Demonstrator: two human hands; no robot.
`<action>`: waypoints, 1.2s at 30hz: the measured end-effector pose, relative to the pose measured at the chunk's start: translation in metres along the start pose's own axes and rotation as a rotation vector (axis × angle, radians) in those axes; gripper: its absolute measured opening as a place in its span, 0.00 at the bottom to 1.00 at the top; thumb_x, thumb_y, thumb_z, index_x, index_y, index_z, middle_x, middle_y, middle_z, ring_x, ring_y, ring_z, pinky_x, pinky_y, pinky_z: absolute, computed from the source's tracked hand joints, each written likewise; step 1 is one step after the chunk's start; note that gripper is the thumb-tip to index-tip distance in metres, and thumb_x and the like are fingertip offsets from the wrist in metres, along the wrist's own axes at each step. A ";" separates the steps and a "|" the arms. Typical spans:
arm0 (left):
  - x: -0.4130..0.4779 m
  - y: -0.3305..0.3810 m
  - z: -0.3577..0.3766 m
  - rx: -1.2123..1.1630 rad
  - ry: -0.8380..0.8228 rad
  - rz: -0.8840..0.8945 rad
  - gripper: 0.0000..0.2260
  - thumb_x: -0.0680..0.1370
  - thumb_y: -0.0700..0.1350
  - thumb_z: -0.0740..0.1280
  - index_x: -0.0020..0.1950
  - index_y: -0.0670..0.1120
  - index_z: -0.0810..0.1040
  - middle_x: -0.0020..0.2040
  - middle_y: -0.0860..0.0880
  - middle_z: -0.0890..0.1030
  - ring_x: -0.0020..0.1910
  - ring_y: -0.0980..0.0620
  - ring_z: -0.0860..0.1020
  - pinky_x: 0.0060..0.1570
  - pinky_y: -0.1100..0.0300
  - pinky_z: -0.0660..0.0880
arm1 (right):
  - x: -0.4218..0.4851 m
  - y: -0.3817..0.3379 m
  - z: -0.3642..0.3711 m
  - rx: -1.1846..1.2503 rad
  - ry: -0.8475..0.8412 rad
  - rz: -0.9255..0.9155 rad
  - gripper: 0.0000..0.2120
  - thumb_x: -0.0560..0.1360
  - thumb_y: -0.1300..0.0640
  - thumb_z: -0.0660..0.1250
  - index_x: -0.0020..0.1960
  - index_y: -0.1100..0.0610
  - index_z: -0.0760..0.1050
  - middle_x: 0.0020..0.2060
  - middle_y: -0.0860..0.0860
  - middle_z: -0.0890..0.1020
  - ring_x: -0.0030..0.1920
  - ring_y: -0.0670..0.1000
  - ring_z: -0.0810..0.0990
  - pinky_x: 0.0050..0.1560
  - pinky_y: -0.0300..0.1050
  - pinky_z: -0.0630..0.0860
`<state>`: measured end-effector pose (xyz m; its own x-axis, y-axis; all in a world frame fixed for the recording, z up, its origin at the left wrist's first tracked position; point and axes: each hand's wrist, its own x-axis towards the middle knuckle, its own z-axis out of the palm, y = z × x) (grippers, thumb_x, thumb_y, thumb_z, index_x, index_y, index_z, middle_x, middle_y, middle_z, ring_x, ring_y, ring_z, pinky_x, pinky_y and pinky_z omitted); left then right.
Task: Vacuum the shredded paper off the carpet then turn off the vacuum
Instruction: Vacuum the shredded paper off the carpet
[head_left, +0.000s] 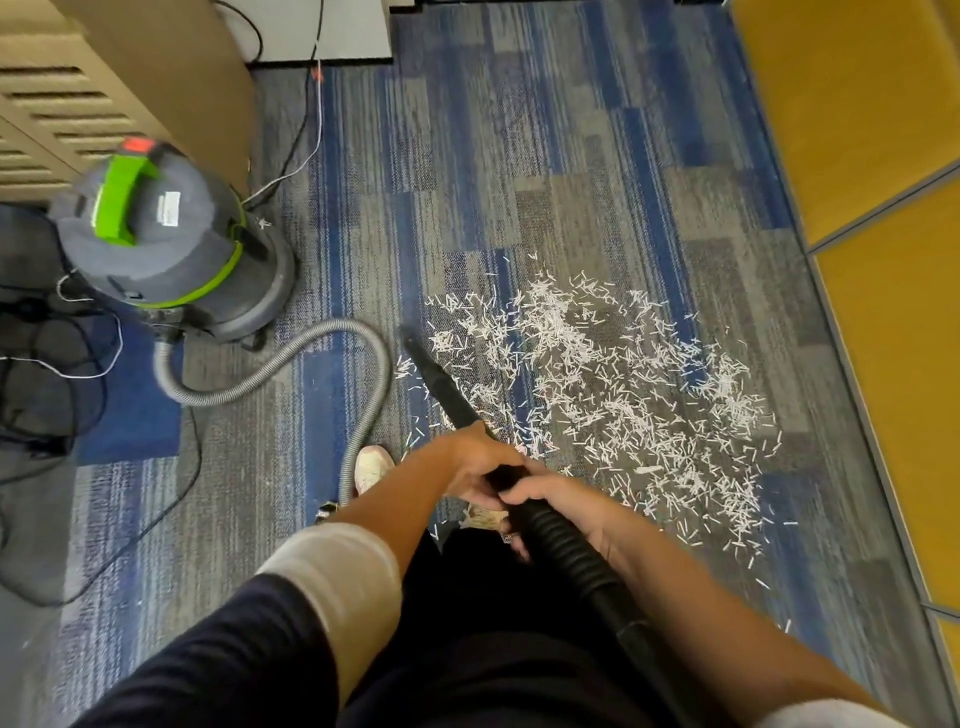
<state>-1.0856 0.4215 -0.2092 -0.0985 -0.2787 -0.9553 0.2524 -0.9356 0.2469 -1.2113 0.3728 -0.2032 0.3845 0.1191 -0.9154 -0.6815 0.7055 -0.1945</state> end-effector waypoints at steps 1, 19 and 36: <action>-0.004 0.000 0.002 -0.004 -0.006 0.003 0.01 0.79 0.40 0.64 0.49 0.43 0.75 0.46 0.43 0.80 0.41 0.50 0.80 0.32 0.61 0.80 | 0.001 0.001 -0.001 0.001 0.001 -0.020 0.16 0.75 0.68 0.59 0.59 0.54 0.65 0.29 0.58 0.76 0.24 0.53 0.76 0.23 0.41 0.76; -0.011 -0.005 0.023 0.091 -0.019 -0.053 0.06 0.82 0.41 0.60 0.47 0.38 0.71 0.48 0.38 0.78 0.59 0.38 0.77 0.59 0.50 0.76 | -0.005 0.007 -0.001 -0.233 0.037 0.158 0.08 0.76 0.60 0.58 0.42 0.64 0.68 0.20 0.54 0.74 0.19 0.49 0.74 0.21 0.33 0.69; 0.014 -0.009 0.032 -0.015 0.021 -0.067 0.17 0.80 0.42 0.63 0.63 0.41 0.60 0.47 0.39 0.78 0.41 0.44 0.81 0.33 0.54 0.81 | -0.020 0.015 -0.009 -0.185 0.066 0.230 0.09 0.76 0.58 0.57 0.43 0.64 0.68 0.20 0.55 0.76 0.18 0.50 0.74 0.20 0.33 0.69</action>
<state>-1.1205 0.4194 -0.2200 -0.0953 -0.2112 -0.9728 0.2608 -0.9484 0.1804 -1.2348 0.3742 -0.1913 0.1701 0.2109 -0.9626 -0.8501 0.5254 -0.0351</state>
